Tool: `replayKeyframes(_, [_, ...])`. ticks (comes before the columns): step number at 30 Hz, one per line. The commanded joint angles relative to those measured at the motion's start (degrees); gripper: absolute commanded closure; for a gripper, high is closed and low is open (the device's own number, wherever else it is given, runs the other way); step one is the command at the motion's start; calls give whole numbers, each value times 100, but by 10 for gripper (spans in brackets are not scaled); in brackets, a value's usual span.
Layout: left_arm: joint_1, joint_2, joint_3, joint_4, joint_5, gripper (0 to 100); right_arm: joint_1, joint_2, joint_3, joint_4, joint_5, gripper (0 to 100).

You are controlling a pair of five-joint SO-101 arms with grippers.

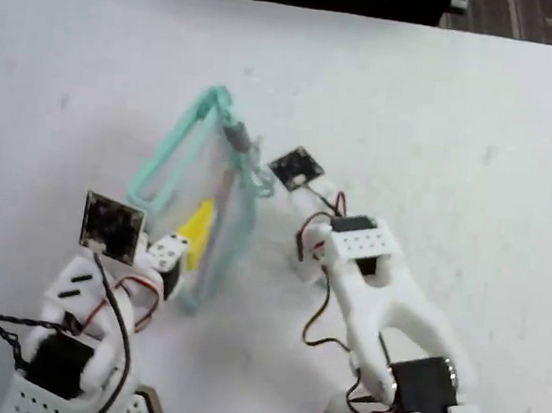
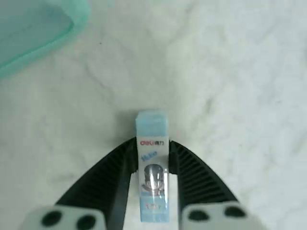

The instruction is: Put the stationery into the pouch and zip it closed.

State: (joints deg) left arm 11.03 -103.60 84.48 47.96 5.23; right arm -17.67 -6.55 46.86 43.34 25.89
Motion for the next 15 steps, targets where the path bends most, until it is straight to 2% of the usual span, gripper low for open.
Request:
replayKeyframes(1, [-31,-84,-334,-185,26,828,84,-22,-237,-75,79,983])
replayKeyframes(7, [259,-84,-334,-176,35,828,127,-31,-237,-75,79,981])
replayKeyframes(11, [725,-84,-316,-141,35,828,523,-40,-334,-110,-123,981])
replayKeyframes(15, [901,-84,-325,-158,44,830,1024,-40,-554,-110,-519,981])
